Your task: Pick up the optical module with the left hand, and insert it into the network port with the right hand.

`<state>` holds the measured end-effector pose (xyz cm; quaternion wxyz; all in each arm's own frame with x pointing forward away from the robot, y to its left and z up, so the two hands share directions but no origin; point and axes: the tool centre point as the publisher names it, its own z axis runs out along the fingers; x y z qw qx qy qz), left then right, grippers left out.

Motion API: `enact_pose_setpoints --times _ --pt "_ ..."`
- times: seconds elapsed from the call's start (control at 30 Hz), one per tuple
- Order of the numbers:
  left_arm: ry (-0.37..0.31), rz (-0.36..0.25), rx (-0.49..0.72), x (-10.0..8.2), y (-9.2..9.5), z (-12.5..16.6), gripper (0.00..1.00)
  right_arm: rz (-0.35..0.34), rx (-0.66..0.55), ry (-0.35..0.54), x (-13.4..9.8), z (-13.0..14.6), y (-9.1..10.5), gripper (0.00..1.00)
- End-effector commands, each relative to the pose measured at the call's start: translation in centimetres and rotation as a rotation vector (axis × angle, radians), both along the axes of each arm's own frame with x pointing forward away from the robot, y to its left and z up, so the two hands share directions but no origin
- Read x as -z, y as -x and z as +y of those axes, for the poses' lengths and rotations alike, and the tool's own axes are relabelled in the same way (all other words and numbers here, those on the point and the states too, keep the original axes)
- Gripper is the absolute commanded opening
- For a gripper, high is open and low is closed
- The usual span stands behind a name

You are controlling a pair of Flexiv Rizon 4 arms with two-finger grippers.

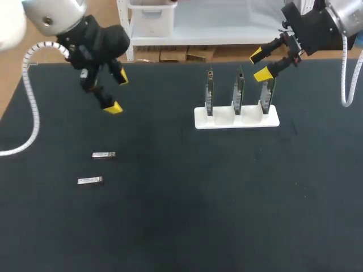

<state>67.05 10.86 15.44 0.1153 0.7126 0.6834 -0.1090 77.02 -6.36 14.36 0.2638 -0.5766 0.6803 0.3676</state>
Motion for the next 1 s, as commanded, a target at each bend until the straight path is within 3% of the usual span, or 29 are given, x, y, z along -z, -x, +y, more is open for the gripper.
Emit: enact_pose_setpoints --times 0.03,0.07,0.2,0.43,0.67,0.77,0.87,1.0 --pt "-0.125 0.03 0.009 0.7 0.4 0.3 1.0 -0.003 0.003 0.0 0.0 0.0 0.2 1.0" --pt "-0.119 0.035 0.014 1.0 0.5 0.4 1.0 -0.003 0.003 0.0 0.0 0.0 0.2 1.0" --pt "-0.204 0.074 0.068 2.4 1.1 0.5 1.0 -0.003 0.003 0.0 0.0 0.0 0.2 1.0" --pt "-0.29 0.11 0.064 4.6 2.4 1.9 1.0 -0.003 0.003 0.0 0.0 0.0 0.2 1.0" --pt "-0.33 0.124 0.05 5.9 3.5 3.4 1.0 -0.003 0.003 0.0 0.0 0.0 0.2 1.0" --pt "-0.327 0.125 0.069 5.9 3.9 3.7 1.0 -0.003 0.003 0.0 0.0 0.0 0.2 1.0" --pt "-0.206 0.085 0.096 4.3 3.7 2.7 1.0 -0.003 0.003 0.0 0.0 0.0 0.2 1.0" --pt "-0.206 0.085 0.096 4.3 3.7 2.7 1.0 -0.003 0.003 0.0 0.0 0.0 0.2 1.0"
